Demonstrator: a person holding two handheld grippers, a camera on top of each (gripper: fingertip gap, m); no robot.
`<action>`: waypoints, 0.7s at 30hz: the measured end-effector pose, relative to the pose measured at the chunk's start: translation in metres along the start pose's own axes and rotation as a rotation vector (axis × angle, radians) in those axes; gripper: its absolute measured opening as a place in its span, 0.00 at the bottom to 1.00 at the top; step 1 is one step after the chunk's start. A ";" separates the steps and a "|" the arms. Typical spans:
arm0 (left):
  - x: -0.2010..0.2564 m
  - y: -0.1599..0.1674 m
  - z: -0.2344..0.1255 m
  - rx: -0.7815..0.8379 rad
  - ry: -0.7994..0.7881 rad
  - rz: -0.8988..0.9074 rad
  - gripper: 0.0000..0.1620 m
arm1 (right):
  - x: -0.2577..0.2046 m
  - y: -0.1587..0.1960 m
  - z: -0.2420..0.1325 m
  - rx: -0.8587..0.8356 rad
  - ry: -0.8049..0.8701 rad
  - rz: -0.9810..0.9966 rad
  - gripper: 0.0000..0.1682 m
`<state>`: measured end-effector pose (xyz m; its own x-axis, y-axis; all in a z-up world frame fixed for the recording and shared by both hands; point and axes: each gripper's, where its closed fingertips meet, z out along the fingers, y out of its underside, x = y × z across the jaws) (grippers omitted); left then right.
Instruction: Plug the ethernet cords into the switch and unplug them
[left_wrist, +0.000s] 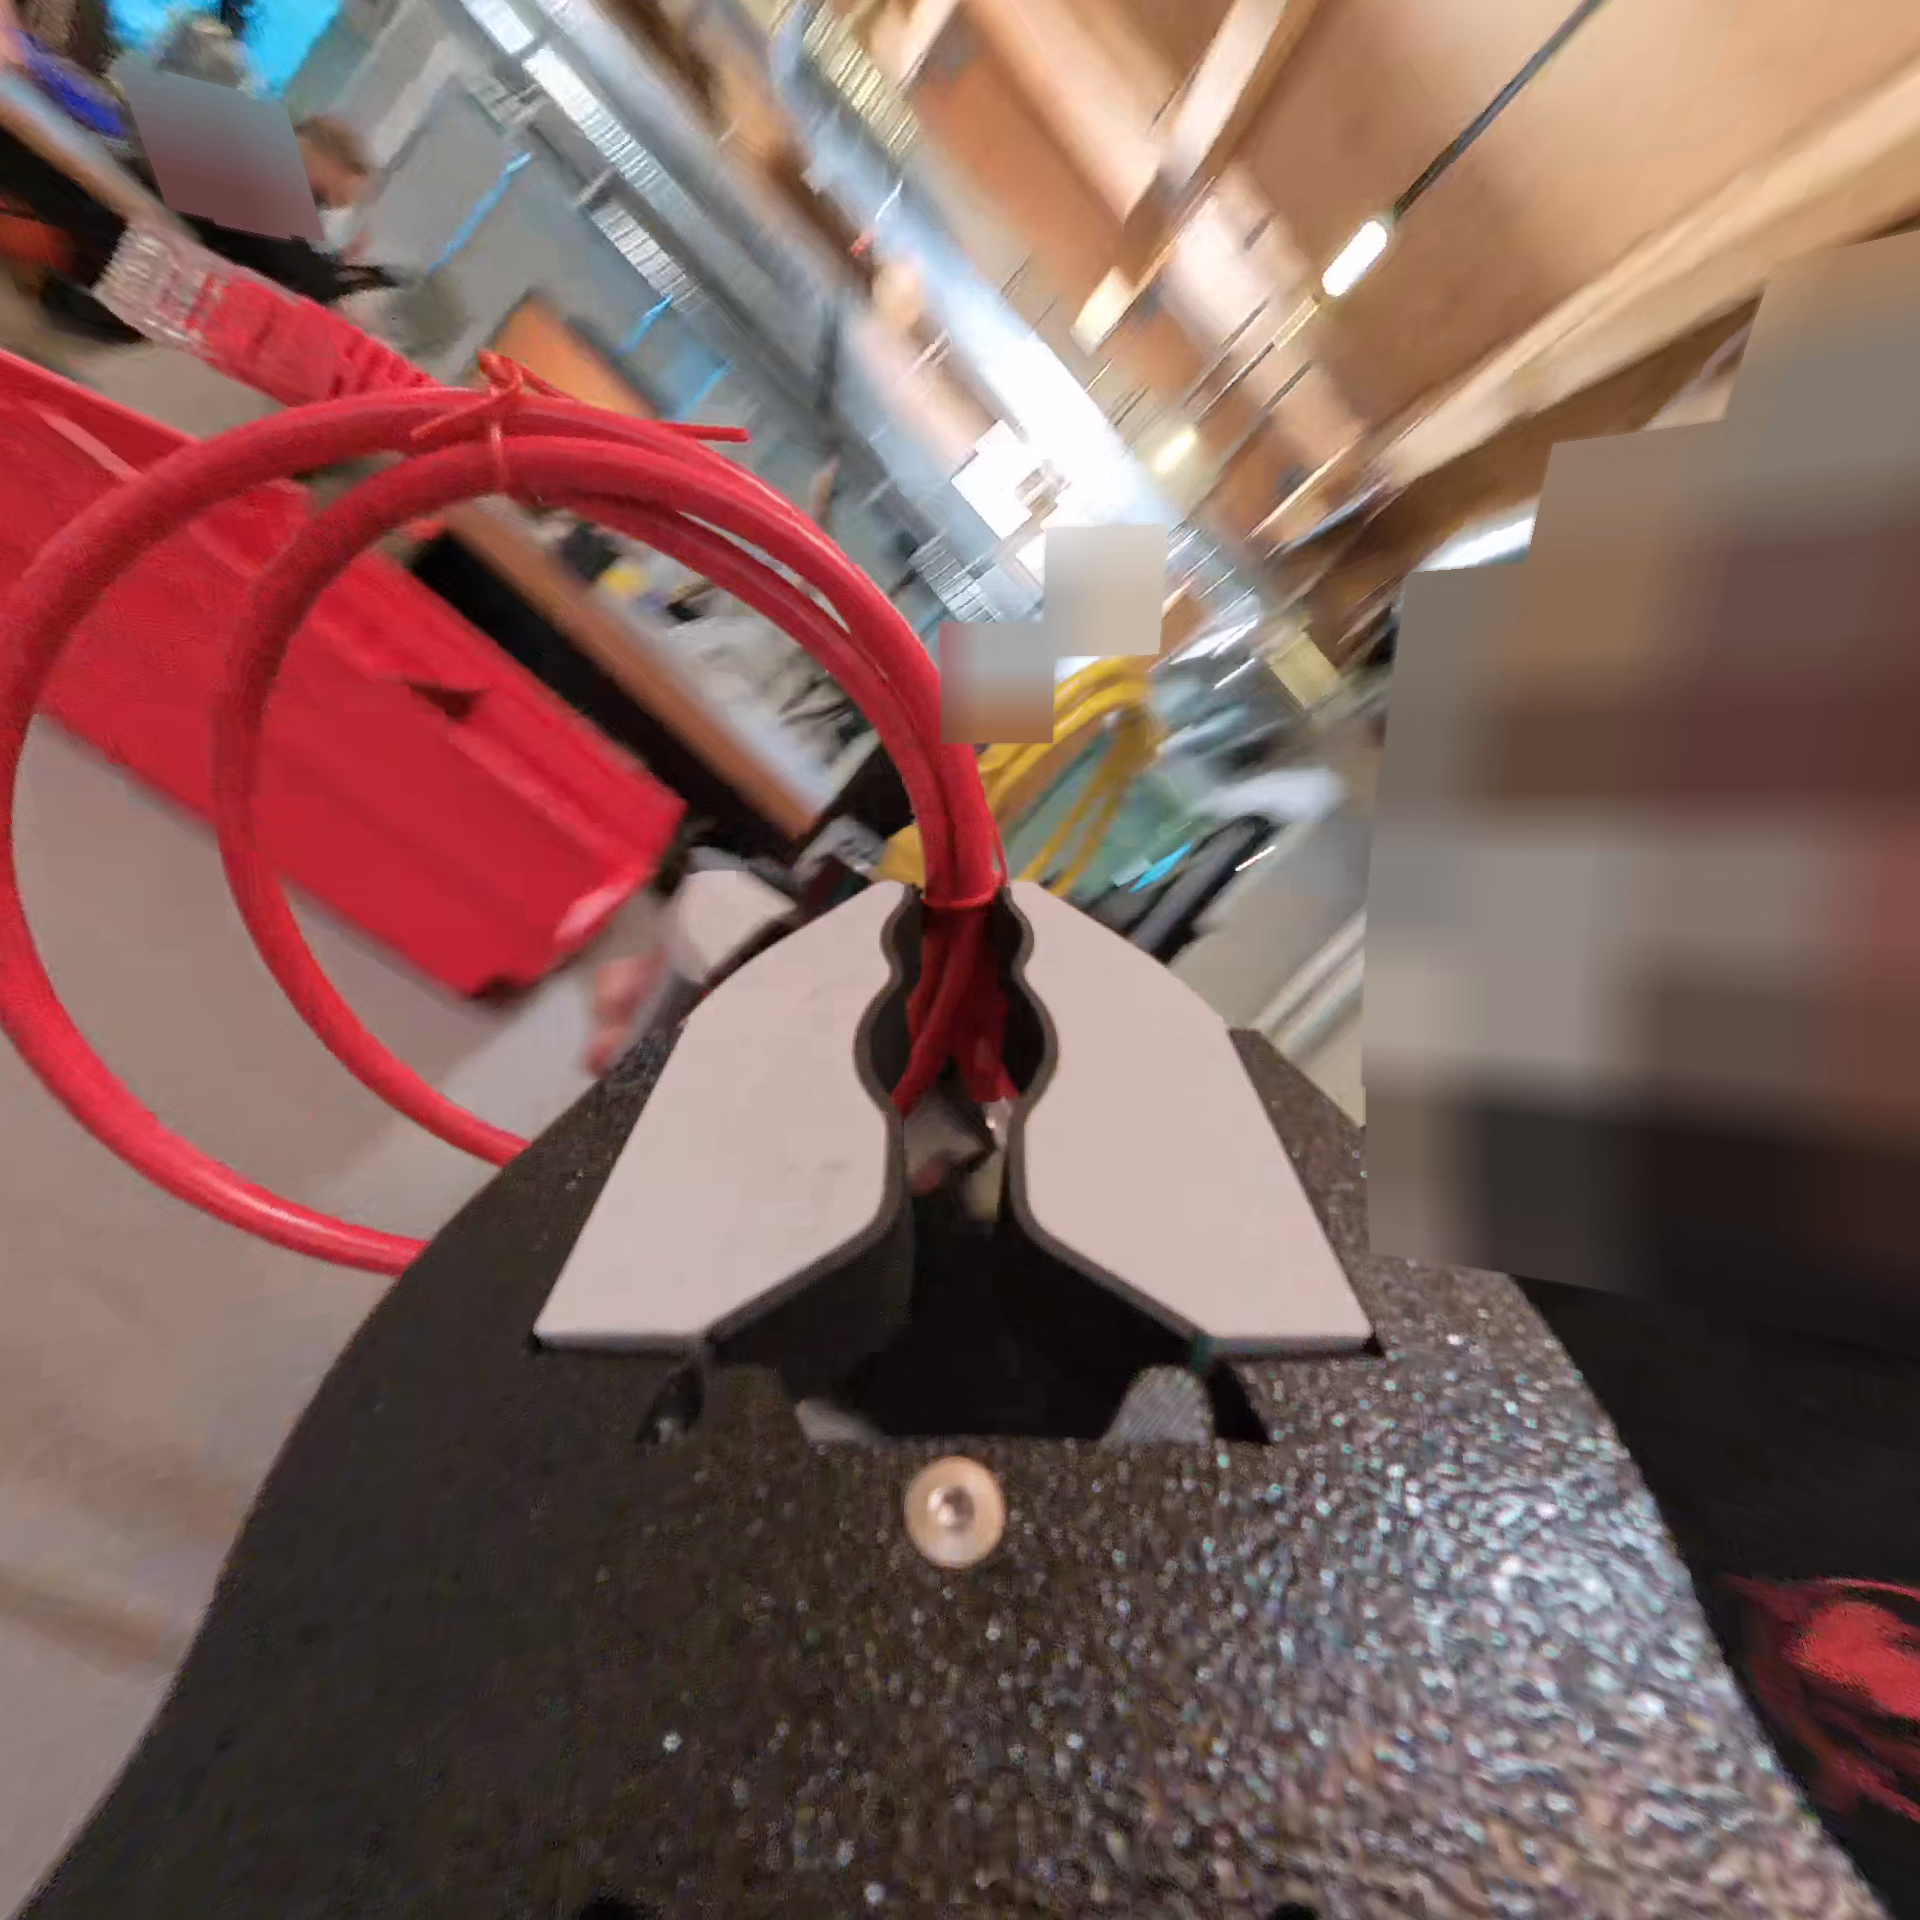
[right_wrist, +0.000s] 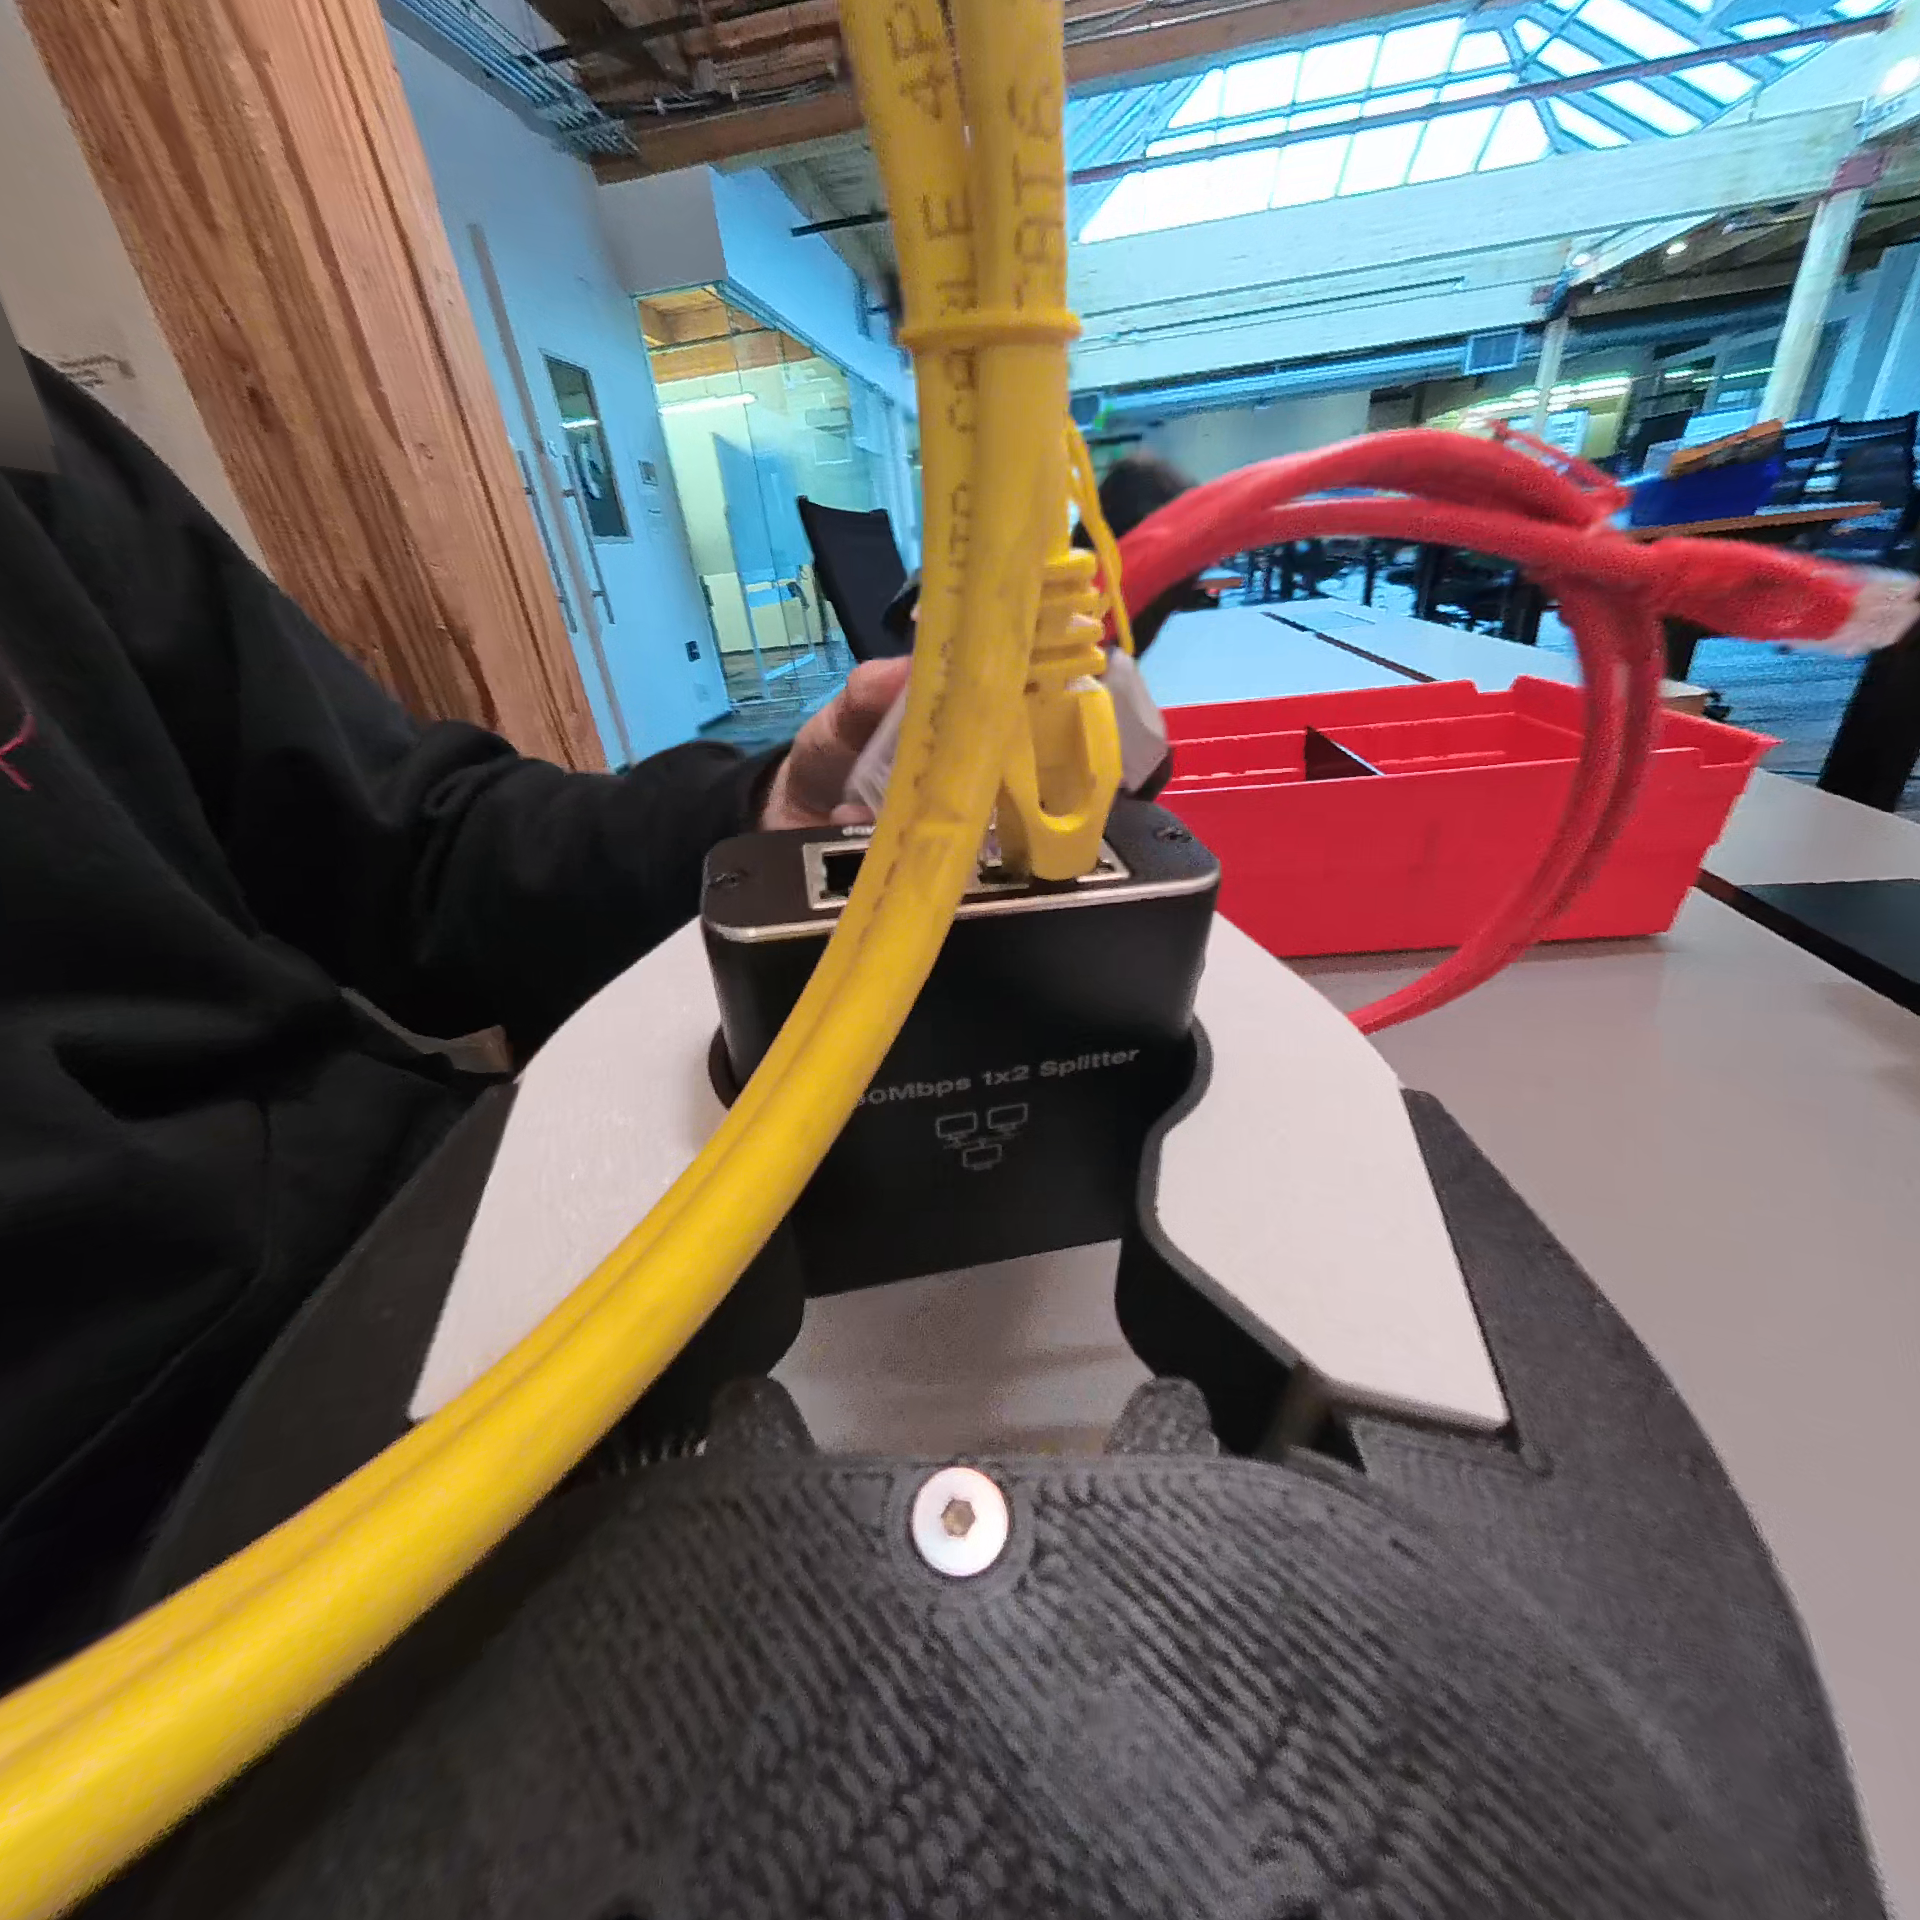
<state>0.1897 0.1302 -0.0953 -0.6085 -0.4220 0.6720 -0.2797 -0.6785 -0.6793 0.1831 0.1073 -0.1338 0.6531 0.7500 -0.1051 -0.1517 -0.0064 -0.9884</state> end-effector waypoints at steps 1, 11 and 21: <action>0.003 -0.003 -0.003 0.067 0.096 -0.105 0.08 | 0.002 0.000 -0.002 -0.004 0.017 -0.006 0.46; -0.062 0.046 -0.036 -0.064 -0.123 -0.336 0.08 | 0.007 -0.001 -0.010 -0.002 0.050 -0.010 0.45; -0.074 0.026 -0.109 0.027 -0.579 -0.222 0.12 | 0.006 0.006 -0.004 -0.038 0.045 -0.014 0.46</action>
<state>0.1461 0.2095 -0.1950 -0.0339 -0.5215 0.8526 -0.3300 -0.7994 -0.5021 0.1895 0.1091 -0.1411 0.6874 0.7200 -0.0950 -0.1148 -0.0215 -0.9932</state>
